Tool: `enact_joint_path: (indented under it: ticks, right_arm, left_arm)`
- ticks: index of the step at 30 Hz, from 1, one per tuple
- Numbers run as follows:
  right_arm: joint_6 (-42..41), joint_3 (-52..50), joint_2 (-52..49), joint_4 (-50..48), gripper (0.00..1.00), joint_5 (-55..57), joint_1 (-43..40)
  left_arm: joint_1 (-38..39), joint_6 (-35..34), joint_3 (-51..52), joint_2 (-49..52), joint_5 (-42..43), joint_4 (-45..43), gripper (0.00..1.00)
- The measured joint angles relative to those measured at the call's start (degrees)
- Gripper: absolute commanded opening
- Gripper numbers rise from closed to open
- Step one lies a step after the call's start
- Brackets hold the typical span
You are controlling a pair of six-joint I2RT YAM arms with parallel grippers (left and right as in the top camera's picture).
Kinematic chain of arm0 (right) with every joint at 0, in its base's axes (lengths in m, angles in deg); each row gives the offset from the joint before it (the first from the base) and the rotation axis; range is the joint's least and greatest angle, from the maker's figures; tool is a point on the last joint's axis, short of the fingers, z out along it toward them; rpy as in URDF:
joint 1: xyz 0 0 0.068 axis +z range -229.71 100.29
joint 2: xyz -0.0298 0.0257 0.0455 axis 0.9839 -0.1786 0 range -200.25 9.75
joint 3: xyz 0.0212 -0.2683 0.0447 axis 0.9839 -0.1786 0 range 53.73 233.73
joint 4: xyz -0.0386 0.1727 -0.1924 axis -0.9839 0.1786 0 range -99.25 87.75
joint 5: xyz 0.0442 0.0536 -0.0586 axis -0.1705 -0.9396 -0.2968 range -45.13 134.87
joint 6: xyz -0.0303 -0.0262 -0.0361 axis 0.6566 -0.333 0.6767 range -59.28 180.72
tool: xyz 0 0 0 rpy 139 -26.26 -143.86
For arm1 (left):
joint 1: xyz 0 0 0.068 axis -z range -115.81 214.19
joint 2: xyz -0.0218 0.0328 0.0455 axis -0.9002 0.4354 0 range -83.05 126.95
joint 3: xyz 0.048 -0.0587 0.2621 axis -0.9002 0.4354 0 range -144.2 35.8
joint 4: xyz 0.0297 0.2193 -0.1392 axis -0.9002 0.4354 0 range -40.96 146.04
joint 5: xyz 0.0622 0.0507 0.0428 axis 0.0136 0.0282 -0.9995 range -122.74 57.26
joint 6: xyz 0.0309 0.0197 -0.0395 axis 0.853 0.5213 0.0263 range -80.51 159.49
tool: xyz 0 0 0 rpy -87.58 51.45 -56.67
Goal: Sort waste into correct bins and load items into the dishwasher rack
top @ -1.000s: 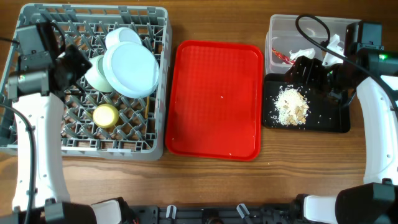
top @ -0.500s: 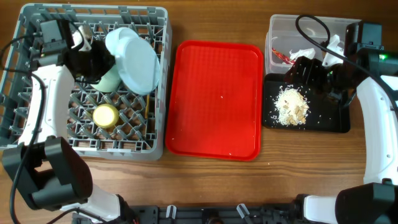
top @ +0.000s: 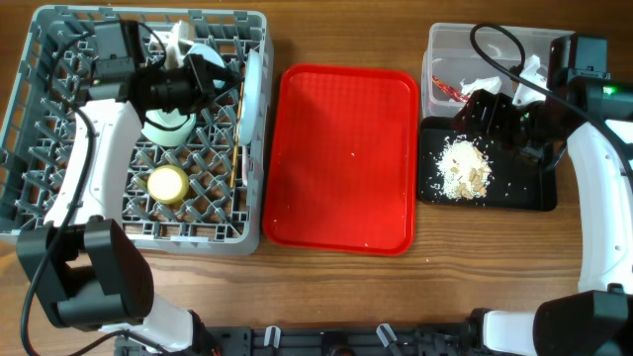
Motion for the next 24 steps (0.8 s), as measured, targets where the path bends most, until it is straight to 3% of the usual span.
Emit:
enact_joint_path:
  ticks: [1,2,5,9,11,13,15,18,21,24]
  right_arm:
    - [0.00,0.02,0.00,0.02,1.00,0.00,0.00]
    - [0.00,0.00,0.00,0.09,1.00,0.00,0.00]
    - [0.00,0.02,0.00,0.15,1.00,0.00,0.00]
    - [0.00,0.00,0.00,-0.59,1.00,0.00,0.00]
    - [0.24,0.00,0.00,-3.17,0.99,-0.02,0.00]
    - [1.11,-0.02,0.00,-6.58,1.00,0.02,0.02]
    - [2.78,-0.04,0.00,-9.60,1.00,1.97,0.61]
    - [4.07,-0.04,0.00,-7.87,1.00,7.72,2.10]
    - [4.00,-0.04,0.00,-4.22,1.00,10.03,2.32]
    - [4.00,-1.53,1.44,-3.58,1.00,10.84,2.32]
  left_arm:
    - [0.26,0.39,0.00,0.00,0.55,-0.76,0.16]
    - [0.33,0.57,0.00,0.00,1.07,-1.46,0.27]
    - [-0.15,0.96,0.00,-0.13,1.09,-3.58,0.37]
    - [-0.22,1.20,0.02,-3.82,-4.26,-3.74,0.42]
    - [1.16,1.84,0.00,-8.20,-8.48,-3.19,0.50]
    - [3.98,2.67,-0.17,-11.87,-14.78,0.31,0.70]
    - [7.78,3.30,-0.39,-13.70,-25.20,7.72,1.00]
    - [9.42,3.80,-0.11,-13.60,-38.18,21.29,1.00]
    - [9.22,2.51,-0.02,-13.57,-44.89,31.19,1.00]
    - [9.33,0.70,0.04,-13.66,-49.05,35.01,1.00]
